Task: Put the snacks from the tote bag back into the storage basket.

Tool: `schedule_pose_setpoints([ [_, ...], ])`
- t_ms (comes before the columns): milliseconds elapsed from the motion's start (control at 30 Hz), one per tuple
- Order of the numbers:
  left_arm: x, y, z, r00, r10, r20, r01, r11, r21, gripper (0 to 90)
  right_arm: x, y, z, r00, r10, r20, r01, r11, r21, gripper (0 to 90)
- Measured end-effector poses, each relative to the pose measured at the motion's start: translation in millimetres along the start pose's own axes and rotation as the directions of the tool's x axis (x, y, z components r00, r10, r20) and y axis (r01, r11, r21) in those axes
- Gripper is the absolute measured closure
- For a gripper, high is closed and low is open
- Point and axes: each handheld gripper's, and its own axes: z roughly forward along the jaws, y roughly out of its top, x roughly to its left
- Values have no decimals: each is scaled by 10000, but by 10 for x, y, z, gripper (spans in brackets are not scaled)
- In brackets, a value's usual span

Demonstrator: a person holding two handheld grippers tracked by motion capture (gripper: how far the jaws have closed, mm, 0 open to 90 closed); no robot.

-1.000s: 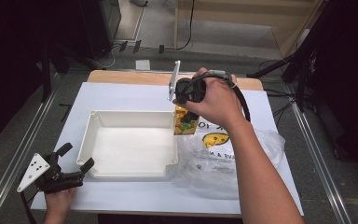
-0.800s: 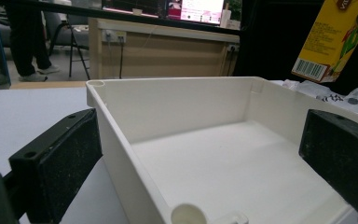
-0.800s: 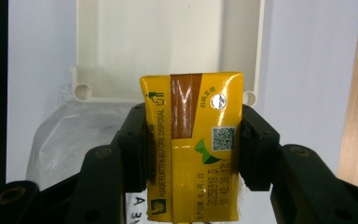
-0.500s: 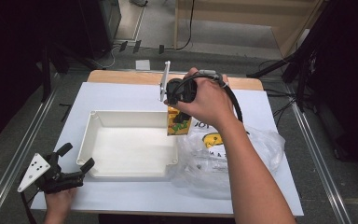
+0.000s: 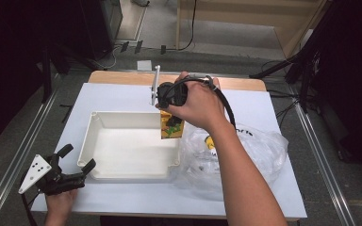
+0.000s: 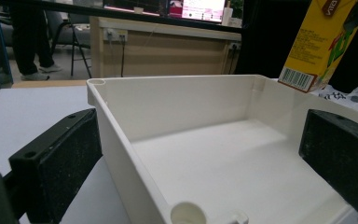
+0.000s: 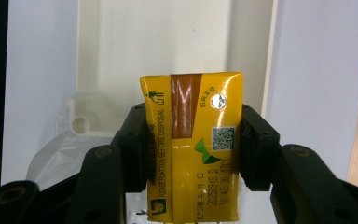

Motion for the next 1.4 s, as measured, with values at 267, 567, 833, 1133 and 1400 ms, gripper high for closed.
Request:
schedule_pose_setpoints([
  [267, 9, 2, -5, 10000, -9, 9, 9, 10000, -18, 0, 1, 43, 102, 10000, -46, -43, 46, 10000, -53, 540],
  [567, 16, 4, -3, 10000, -2, -10, 2, 10000, -26, 0, -22, 15, 104, 9999, 92, -87, -94, 9995, -309, 540],
  [833, 10, 2, -6, 10000, -8, 31, 8, 10000, 5, 0, -44, 53, 161, 9997, 244, -39, -245, 9991, -355, 540],
  [1133, 9, 3, -6, 10000, 22, 35, -22, 10000, 29, 0, -51, 65, 299, 9994, 345, -1, -345, 9991, -243, 540],
  [1400, 14, 2, -5, 10000, -4, 39, 4, 10000, -29, 0, -81, 31, 427, 9992, 388, 123, -387, 9992, -90, 540],
])
